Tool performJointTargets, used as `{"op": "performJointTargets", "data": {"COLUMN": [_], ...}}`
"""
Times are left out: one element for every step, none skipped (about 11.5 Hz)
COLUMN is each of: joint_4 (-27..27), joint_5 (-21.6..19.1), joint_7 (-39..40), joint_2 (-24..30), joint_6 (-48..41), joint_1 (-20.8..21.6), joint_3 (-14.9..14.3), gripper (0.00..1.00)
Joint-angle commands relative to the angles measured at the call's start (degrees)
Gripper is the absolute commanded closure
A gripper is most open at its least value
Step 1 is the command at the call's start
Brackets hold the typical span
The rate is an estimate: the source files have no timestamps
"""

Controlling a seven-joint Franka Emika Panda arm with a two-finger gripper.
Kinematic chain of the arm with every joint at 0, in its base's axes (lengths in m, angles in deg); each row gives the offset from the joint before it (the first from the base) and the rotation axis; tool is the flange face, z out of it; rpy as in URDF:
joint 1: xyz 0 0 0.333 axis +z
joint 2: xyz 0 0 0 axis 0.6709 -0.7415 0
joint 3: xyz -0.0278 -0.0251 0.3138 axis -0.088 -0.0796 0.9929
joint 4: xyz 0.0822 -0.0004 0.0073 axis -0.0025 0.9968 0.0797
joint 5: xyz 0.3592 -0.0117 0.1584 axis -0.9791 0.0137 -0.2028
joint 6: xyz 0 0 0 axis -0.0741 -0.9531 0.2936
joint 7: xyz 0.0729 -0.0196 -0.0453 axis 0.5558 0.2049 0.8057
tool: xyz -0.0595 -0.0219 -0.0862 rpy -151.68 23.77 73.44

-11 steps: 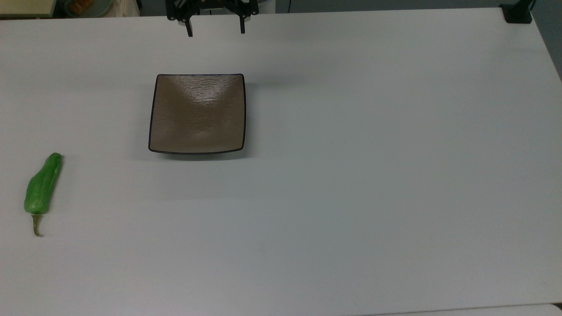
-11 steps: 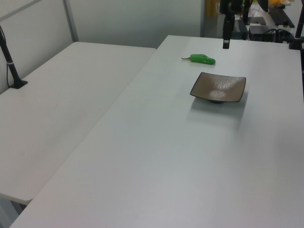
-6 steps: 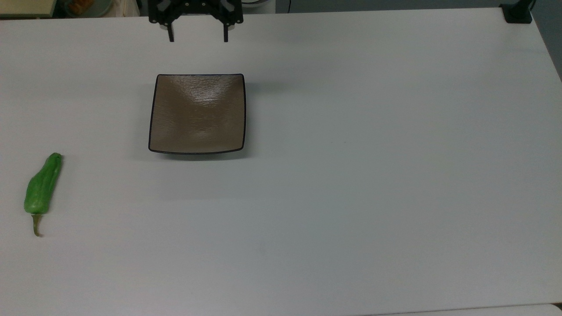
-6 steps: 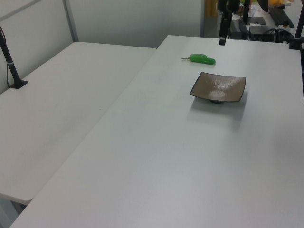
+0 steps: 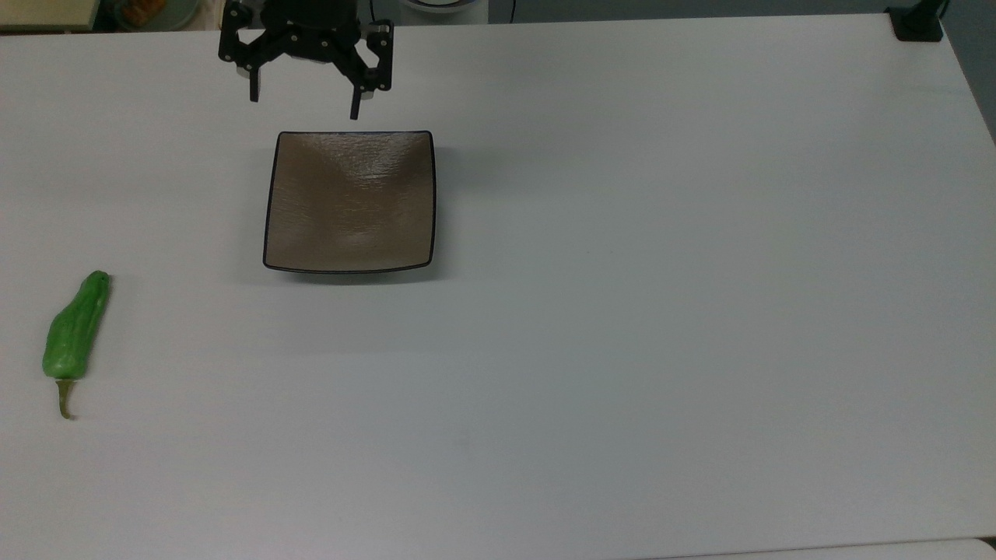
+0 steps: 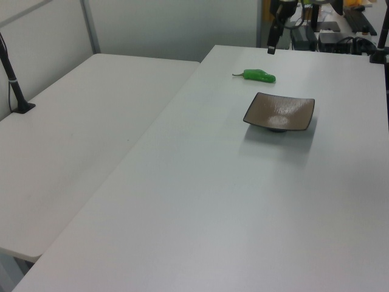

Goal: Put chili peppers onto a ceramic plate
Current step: 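Move the open gripper past the plate toward the green chili pepper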

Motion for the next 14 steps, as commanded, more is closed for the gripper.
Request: {"op": "performJointTargets", "data": {"joint_4": [-0.74, -0.75, -0.75, -0.75, -0.83, -0.83, -0.83, -0.92, -1.53, -2.49, -4.07, -5.22, -6.36, -8.20], "joint_5": [2.83, 3.80, 4.59, 5.04, 5.30, 6.52, 8.10, 8.03, 8.29, 8.29, 8.29, 8.38, 8.38, 8.64], "joint_7": [-0.34, -0.34, -0.34, -0.51, -0.51, -0.43, -0.43, -0.43, -0.69, -0.60, -0.95, -1.13, -1.22, -1.22], "joint_2": [-3.00, -4.14, -4.76, -6.07, -7.04, -7.84, -8.54, -9.59, -10.65, -12.13, -14.06, -16.43, -18.63, -20.57], "joint_6": [4.92, 6.77, 8.97, 10.64, 11.70, 12.50, 12.59, 12.77, 13.12, 14.34, 16.96, 19.25, 20.92, 22.25], "joint_1": [-2.01, -2.19, -3.15, -3.94, -4.30, -5.00, -6.05, -6.32, -6.93, -7.72, -8.60, -9.13, -9.48, -10.27], "joint_3": [-1.61, -2.32, -2.41, -2.41, -2.41, -2.41, -2.33, -2.32, -2.32, -2.32, -2.32, -2.32, -2.32, -2.32], "gripper": [0.00, 0.00, 0.00, 0.00, 0.00, 0.00, 0.00, 0.00, 0.00, 0.00, 0.00, 0.00, 0.00, 0.00]}}
